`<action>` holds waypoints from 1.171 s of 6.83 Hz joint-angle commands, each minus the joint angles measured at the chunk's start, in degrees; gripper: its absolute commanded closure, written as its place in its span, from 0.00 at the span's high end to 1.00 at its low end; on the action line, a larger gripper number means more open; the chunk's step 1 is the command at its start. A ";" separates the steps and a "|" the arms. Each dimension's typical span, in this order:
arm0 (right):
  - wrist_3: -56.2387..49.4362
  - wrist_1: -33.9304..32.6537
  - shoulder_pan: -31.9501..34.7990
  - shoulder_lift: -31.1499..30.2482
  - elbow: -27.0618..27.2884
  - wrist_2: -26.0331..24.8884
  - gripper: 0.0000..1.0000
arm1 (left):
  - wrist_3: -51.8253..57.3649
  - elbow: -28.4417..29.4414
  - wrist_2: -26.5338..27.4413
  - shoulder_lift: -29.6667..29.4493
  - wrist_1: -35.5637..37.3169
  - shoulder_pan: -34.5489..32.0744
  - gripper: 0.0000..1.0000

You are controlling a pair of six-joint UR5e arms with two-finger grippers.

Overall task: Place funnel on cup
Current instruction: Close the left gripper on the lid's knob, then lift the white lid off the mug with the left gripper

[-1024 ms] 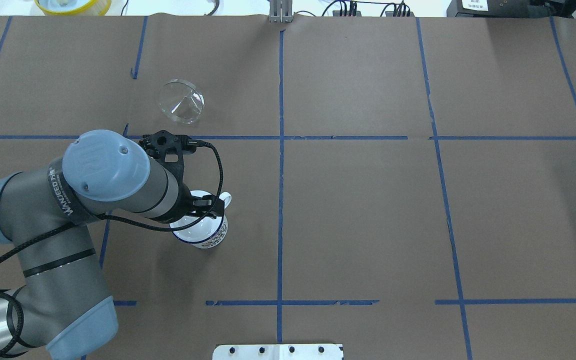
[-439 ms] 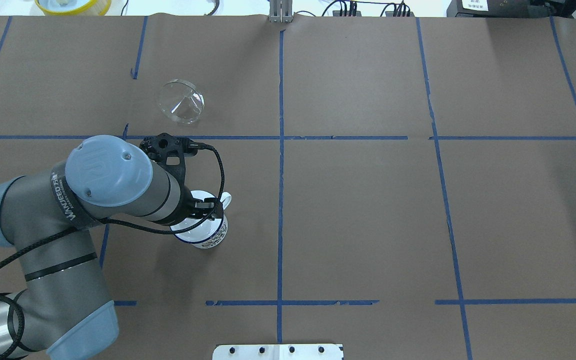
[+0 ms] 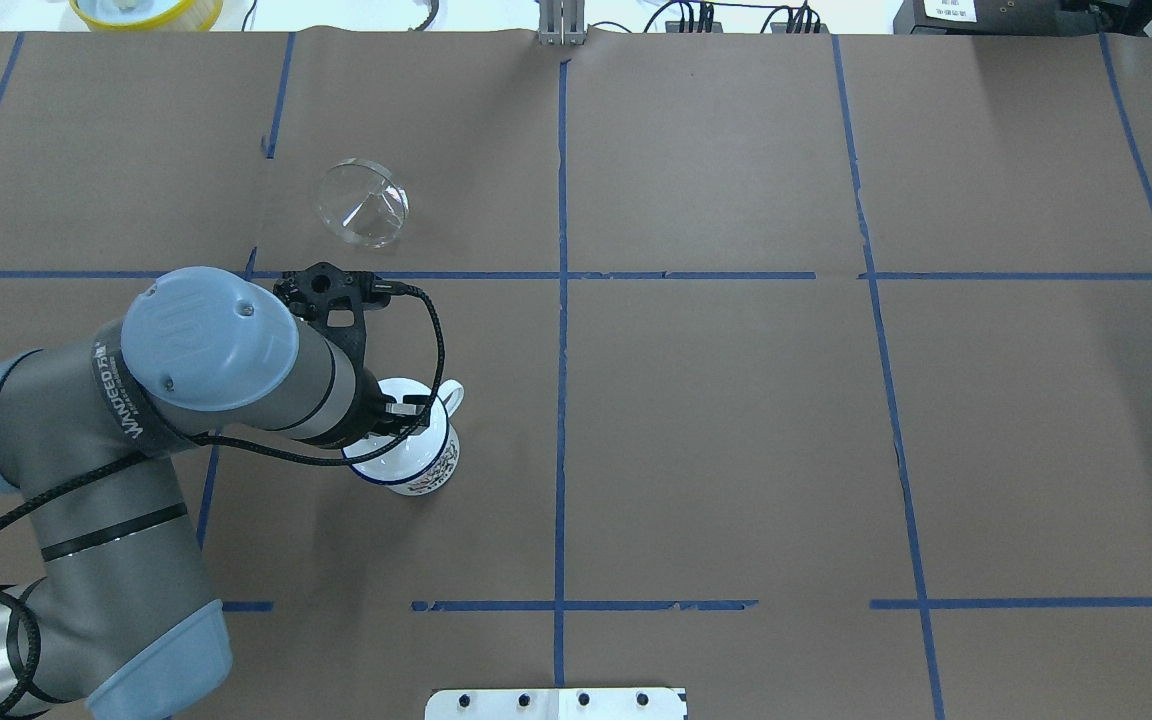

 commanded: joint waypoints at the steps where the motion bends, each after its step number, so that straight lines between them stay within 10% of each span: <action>1: 0.00 0.00 0.00 0.00 0.03 0.00 1.00 | 0.35 -3.57 -0.19 -0.39 4.55 -0.90 0.00; 5: 0.00 0.00 0.00 0.00 -0.05 0.00 1.00 | 6.06 -5.96 0.15 5.38 4.85 -5.91 0.00; 8: 0.00 0.00 0.00 0.00 0.03 0.00 1.00 | 5.71 -2.56 0.51 19.45 -16.20 -5.82 0.00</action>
